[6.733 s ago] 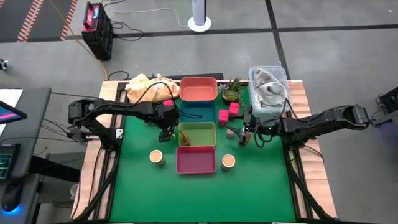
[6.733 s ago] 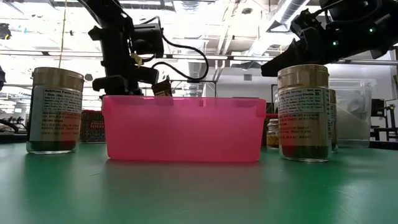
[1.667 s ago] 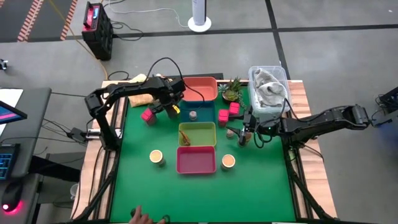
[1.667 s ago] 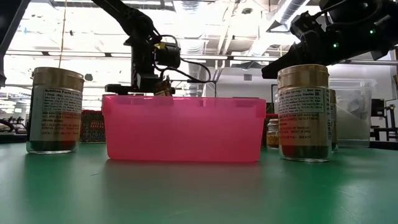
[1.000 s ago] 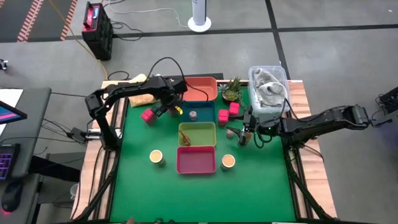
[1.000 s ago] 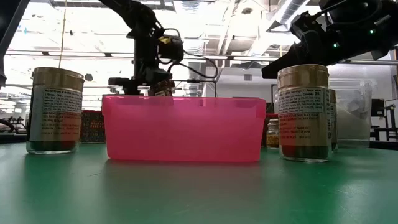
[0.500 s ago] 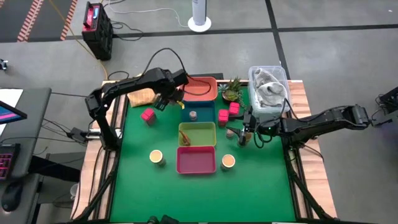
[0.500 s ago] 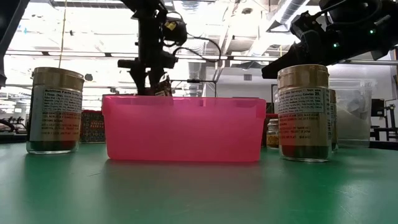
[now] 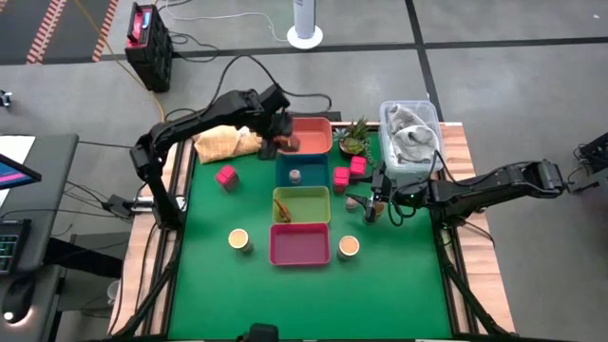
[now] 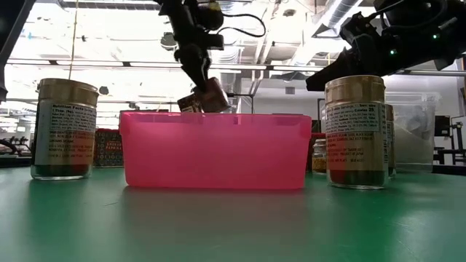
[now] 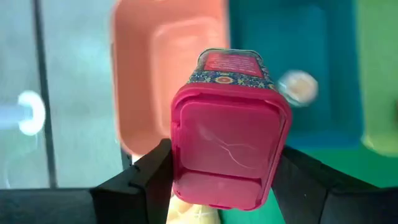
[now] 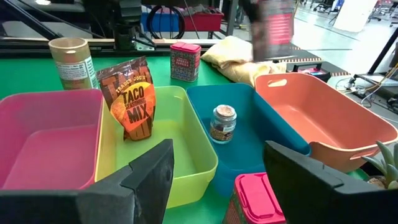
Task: Sort spices by type
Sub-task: Put the red seasoning can into the orange bin
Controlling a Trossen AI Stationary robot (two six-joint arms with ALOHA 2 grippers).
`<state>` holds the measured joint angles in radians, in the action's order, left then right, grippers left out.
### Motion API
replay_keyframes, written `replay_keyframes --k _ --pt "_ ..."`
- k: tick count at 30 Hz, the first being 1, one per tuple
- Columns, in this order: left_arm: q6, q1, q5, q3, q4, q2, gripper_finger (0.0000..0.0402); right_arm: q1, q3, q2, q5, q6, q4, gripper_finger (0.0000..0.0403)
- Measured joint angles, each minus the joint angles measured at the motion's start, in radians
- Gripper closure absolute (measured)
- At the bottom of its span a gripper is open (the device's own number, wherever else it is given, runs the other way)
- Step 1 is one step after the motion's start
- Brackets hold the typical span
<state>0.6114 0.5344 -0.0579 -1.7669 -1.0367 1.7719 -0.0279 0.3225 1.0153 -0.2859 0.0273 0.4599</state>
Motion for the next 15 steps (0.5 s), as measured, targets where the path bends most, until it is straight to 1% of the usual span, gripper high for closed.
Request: replay_keyframes --k 4,6,8,9,11,15 --pt "-0.146 0.023 -0.032 0.0 0.05 0.026 0.0187 0.0 0.0 0.0 0.0 0.0 0.0 0.0127" --pt "-0.167 0.024 -0.063 0.0 0.061 0.043 0.0187 0.0 0.0 0.0 0.0 0.0 0.0 0.0127" --pt "-0.151 0.033 -0.105 0.0 0.064 0.064 0.0187 0.0 0.0 0.0 0.0 0.0 0.003 0.0127" --pt "-0.116 0.034 -0.12 0.0 0.071 0.076 0.0187 0.0 0.0 0.0 0.0 0.0 0.006 0.0127" --pt "0.005 0.035 -0.147 0.0 0.088 0.099 0.0187 0.0 0.0 0.0 0.0 0.001 0.004 0.0127" --pt "0.346 0.034 -0.232 0.0 0.125 0.149 0.0187 0.0 0.0 0.0 0.0 0.002 0.001 0.0127"
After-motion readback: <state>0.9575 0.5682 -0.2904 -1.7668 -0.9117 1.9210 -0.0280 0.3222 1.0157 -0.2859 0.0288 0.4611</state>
